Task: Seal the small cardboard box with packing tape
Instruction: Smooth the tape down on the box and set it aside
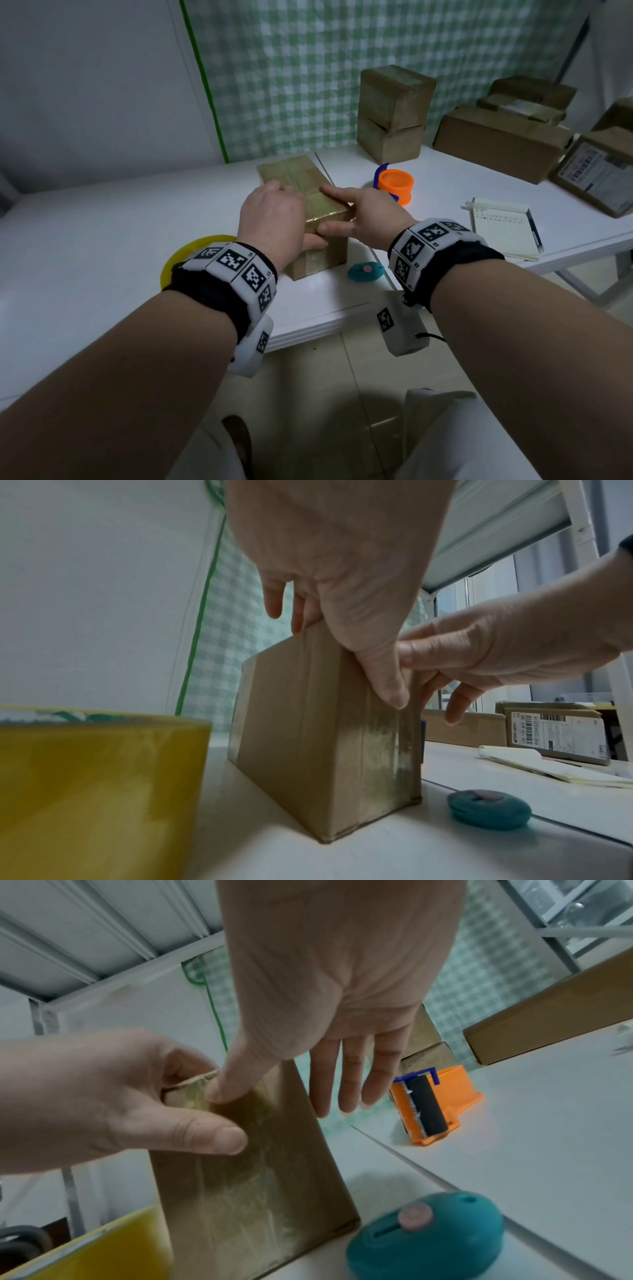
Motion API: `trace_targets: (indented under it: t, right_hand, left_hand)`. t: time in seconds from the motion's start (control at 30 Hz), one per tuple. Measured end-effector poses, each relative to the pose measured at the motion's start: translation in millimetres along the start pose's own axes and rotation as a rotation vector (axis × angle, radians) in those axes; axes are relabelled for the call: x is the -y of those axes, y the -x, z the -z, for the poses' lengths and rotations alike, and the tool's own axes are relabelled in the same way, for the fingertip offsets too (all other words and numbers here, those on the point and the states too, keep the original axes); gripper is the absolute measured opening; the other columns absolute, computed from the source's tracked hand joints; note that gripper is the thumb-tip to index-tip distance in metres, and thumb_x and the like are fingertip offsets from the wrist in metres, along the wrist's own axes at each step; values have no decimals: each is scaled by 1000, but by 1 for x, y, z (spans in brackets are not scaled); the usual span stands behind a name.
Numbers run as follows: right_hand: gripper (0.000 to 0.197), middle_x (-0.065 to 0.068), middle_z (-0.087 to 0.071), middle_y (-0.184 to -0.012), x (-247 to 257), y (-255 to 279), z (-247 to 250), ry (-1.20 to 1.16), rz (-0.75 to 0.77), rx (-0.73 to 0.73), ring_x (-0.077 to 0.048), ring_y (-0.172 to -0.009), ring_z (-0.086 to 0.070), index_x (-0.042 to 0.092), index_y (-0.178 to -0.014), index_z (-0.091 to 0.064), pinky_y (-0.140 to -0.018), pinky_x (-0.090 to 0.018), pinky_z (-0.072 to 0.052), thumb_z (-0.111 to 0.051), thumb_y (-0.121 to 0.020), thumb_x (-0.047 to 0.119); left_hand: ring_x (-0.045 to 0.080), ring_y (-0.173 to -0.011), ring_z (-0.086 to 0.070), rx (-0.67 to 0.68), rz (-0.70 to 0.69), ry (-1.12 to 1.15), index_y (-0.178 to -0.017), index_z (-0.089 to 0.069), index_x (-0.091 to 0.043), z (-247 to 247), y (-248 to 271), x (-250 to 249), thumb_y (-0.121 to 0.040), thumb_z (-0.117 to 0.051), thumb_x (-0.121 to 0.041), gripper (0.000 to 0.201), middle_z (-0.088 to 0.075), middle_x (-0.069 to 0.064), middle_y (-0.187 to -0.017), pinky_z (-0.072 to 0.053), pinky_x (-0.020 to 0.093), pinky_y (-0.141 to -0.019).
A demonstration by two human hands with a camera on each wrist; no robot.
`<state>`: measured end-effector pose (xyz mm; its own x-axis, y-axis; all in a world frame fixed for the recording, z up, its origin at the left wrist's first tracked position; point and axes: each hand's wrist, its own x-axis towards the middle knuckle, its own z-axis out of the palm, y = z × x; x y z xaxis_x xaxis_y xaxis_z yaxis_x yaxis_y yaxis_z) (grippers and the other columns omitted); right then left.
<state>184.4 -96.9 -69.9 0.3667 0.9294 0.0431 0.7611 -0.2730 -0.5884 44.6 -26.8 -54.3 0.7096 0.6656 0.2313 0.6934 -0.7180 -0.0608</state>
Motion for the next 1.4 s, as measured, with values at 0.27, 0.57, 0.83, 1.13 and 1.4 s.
trace_targets:
  t: [0.27, 0.57, 0.83, 1.13, 1.4]
  right_hand:
    - [70, 0, -52, -138, 15, -1, 18, 454, 15, 98, -22, -123, -50, 37, -147, -26, -82, -32, -47, -61, -87, 42]
    - [77, 9, -17, -160, 51, 2, -11, 679, 289, 116, -25, -141, -26, 30, -152, -9, -109, -46, -32, -47, -89, 53]
    - [75, -1, -23, -158, 44, 0, 8, 600, 88, 146, -27, -138, -36, 25, -148, -25, -105, -48, -40, -30, -87, 69]
    - [81, -9, -28, -146, 61, -39, -11, 335, -111, -4, -38, -125, -39, 26, -142, -34, -97, -45, -41, -59, -71, 58]
    - [68, -12, -28, -145, 20, -118, 1, 209, -220, -308, -45, -124, -35, 24, -137, -42, -105, -47, -35, -56, -75, 48]
  left_hand:
    - [27, -104, -57, 143, -2, 118, -119, -58, -25, 6, -6, 20, -65, -74, -57, 65, -63, 7, -111, -46, 36, -80]
    - [27, -132, -43, 256, 14, 387, -153, -1, -16, 13, -7, 44, -62, -84, -40, 125, -46, 11, -146, -37, 30, -102]
    - [12, -140, -33, 364, 20, 614, -152, -4, -15, 14, -13, 55, -64, -85, -21, 120, -41, -1, -150, -28, 23, -107]
    - [13, -95, -57, 274, 262, 1072, -141, -41, -19, 20, -38, 81, -85, -53, 8, 64, -62, -1, -111, -47, 29, -76]
    - [16, -88, -59, 205, 363, 1081, -132, -51, -13, -5, -88, 99, -87, -54, 1, 48, -65, 2, -100, -48, 25, -67]
